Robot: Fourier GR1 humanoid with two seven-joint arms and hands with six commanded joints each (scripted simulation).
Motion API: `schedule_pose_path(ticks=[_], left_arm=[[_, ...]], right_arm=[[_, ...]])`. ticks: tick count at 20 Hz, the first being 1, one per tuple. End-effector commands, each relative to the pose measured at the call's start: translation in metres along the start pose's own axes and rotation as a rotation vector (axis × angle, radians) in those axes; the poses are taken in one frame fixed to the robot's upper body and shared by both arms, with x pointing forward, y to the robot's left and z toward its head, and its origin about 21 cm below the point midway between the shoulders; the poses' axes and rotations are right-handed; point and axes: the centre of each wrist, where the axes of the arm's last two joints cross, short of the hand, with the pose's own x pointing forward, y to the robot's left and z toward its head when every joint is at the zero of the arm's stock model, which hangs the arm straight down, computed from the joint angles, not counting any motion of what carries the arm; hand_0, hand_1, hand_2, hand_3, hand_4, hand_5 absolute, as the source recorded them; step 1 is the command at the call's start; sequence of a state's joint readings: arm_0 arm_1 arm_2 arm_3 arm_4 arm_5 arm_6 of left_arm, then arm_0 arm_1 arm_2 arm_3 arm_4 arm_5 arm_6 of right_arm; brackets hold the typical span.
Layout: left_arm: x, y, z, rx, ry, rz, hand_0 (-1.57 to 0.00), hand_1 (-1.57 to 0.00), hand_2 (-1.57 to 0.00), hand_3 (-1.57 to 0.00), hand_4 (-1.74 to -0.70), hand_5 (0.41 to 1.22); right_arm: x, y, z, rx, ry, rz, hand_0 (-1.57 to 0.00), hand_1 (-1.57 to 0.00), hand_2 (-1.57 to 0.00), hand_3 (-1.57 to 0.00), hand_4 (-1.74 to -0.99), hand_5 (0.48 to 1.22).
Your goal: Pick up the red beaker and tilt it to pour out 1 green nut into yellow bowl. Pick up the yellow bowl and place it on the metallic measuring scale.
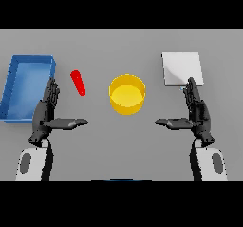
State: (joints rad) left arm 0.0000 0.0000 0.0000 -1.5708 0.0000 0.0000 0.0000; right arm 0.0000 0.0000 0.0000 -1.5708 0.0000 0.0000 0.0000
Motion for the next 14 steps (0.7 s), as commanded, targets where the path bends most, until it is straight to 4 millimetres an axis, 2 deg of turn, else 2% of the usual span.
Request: schedule_pose_path(ticks=[1, 6, 7, 9, 12, 14], left_arm=[[0.0, 0.0, 0.0, 0.001, 0.0, 0.0, 0.0, 0.0, 0.0, 0.0, -1.14, 0.66], [0.0, 0.004, 0.002, 0.002, -0.004, 0.0, 0.0, 0.0, 0.0, 0.0, -1.14, 0.66], [0.007, 0.005, 0.014, -0.036, -0.051, -0.079, 0.0, 0.0, 0.0, 0.0, -1.14, 0.66], [0.015, 0.001, 0.033, -0.072, -0.073, -0.157, 0.0, 0.0, 0.0, 0.0, -1.14, 0.66], [0.027, 0.001, 0.033, -0.09, -0.051, -0.194, 0.0, 0.0, 0.0, 0.0, -1.14, 0.657], [0.025, 0.001, 0.034, -0.095, -0.019, -0.203, 0.0, 0.0, 0.0, 0.0, -1.14, 0.652]], right_arm=[[0.0, 0.001, 0.0, 0.0, 0.0, -0.001, 0.0, 0.0, 0.0, 0.0, -1.071, 0.578], [-0.001, 0.011, -0.004, 0.006, 0.003, -0.002, 0.0, 0.0, 0.0, 0.0, -1.071, 0.578], [0.006, 0.01, 0.002, 0.011, -0.094, 0.146, 0.0, 0.0, 0.0, 0.0, -1.071, 0.578], [0.01, 0.014, 0.017, 0.028, -0.17, 0.291, 0.0, 0.0, 0.0, 0.0, -1.066, 0.576], [0.015, 0.016, 0.02, 0.04, -0.166, 0.338, 0.0, 0.0, 0.0, 0.0, -1.084, 0.585], [0.014, 0.017, 0.018, 0.049, -0.142, 0.318, 0.0, 0.0, 0.0, 0.0, -1.118, 0.6]])
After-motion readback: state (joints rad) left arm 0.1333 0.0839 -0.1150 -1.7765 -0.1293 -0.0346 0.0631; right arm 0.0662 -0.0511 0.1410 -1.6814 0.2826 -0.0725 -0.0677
